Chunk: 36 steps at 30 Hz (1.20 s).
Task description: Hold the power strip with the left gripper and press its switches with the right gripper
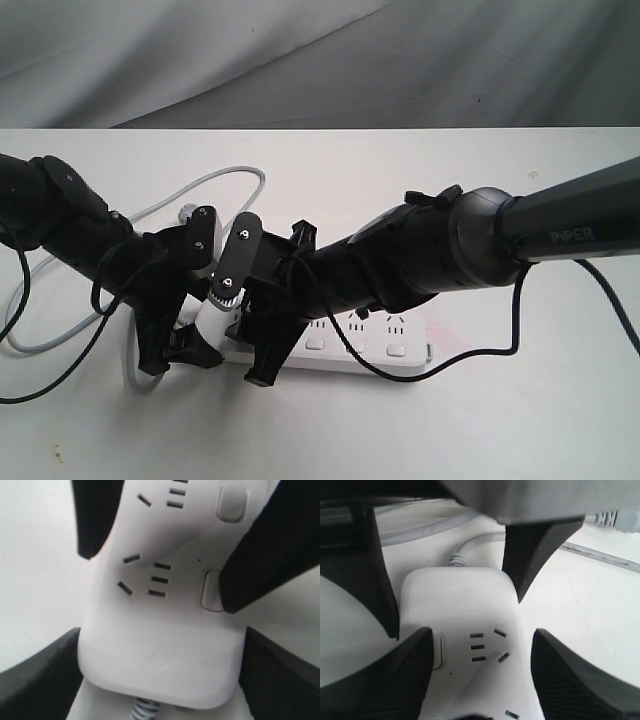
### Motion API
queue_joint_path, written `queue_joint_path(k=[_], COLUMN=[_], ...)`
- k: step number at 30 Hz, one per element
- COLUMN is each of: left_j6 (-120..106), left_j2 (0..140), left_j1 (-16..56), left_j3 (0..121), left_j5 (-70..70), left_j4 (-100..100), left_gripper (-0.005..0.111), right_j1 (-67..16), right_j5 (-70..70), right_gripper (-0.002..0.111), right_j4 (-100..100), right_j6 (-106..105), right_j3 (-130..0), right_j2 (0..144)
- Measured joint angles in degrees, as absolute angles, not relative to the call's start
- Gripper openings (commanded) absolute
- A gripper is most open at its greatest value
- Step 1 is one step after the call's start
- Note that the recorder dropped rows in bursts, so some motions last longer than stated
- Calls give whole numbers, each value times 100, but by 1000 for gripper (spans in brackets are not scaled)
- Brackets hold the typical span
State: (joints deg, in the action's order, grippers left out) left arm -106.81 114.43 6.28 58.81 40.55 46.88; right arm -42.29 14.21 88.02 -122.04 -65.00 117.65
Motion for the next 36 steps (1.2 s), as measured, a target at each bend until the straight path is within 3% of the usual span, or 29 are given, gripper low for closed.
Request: queue_joint_path(k=[36], left_j6=[-10681], left_j2=[11443], left_j1=[628], left_j3=[5881], left_j5=[4055], left_j4=[4688], left_gripper=[56], right_j1=[-4219], right_j5=[1364], right_gripper=[54], right_j4=[8401], right_j6=[-12194], right_j3=[-6519], right_j2=[11847])
